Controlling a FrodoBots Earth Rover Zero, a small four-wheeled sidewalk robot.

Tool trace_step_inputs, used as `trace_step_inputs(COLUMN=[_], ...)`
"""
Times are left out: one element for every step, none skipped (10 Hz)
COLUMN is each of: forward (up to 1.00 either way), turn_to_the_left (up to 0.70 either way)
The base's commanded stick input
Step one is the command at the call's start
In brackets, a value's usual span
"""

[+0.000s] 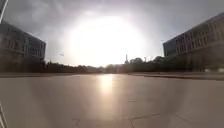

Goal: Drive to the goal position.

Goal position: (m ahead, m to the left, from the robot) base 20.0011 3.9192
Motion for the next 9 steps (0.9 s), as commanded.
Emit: trace_step_inputs(forward=[0.70, 0.70, 0.70, 0.70, 0.70, 0.70, 0.70, 0.70, 0.70], turn_to_the_left=[0.00, 0.00, 0.00, 0.00, 0.00, 0.00, 0.00, 0.00, 0.00])
